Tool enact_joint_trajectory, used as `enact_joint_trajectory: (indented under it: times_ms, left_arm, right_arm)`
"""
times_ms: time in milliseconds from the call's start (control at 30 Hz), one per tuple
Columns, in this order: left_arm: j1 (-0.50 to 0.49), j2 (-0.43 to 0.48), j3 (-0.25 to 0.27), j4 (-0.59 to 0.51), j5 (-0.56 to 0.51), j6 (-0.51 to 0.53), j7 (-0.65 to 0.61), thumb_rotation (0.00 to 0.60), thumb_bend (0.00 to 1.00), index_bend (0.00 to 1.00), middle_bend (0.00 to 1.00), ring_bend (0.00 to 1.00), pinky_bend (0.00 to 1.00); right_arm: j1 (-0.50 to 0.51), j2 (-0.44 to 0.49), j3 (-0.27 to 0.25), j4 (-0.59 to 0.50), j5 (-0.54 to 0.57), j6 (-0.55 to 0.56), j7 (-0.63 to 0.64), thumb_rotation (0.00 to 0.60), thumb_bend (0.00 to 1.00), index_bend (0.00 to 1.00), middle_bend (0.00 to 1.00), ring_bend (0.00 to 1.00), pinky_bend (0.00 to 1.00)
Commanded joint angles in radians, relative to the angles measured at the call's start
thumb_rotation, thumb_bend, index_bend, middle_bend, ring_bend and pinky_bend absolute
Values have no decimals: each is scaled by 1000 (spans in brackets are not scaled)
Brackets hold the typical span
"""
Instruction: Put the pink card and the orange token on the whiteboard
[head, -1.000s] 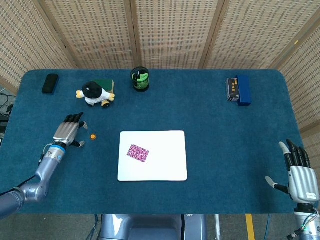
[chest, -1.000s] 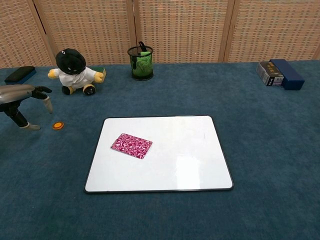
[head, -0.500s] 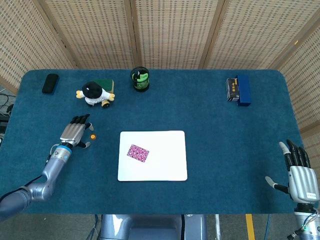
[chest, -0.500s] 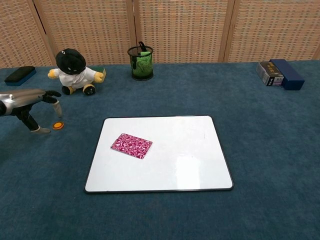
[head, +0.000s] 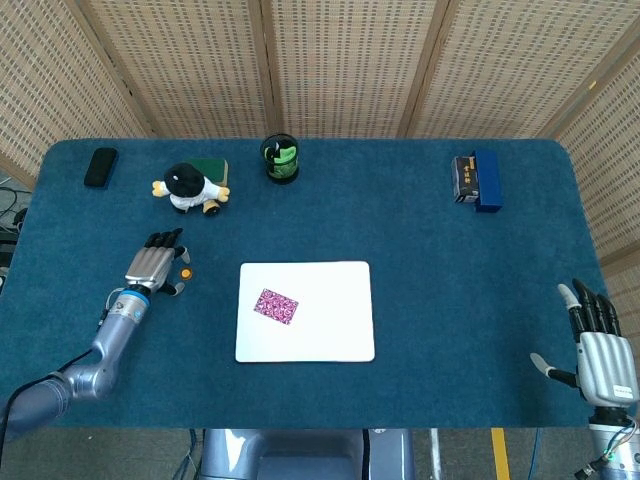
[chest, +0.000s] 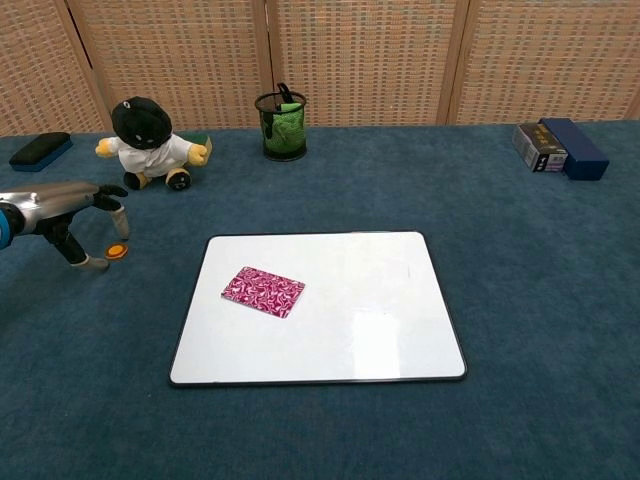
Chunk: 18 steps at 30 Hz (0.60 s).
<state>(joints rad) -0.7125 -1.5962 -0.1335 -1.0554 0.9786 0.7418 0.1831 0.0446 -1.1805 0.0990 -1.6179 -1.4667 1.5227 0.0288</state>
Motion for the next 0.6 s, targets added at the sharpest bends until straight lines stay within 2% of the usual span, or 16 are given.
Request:
enact_joint_trajectory:
  times_ms: [33, 367, 600]
  left_arm:
    - [0, -4, -1, 2, -2, 0, 5, 600, 309, 393, 0, 0, 0]
    - [-2, -27, -7, 24, -19, 0, 28, 600, 327, 431, 0, 0, 0]
    - [-2, -29, -13, 26, -24, -1, 33, 600, 339, 521, 0, 0, 0]
  right_arm:
    - [0, 0, 0, 0, 0, 0, 1, 600, 0, 0, 0, 0, 0]
    - [0, 1, 0, -1, 1, -2, 2, 600, 0, 0, 0, 0, 0]
    - [0, 1, 0, -1, 1, -2, 2, 600, 0, 0, 0, 0, 0]
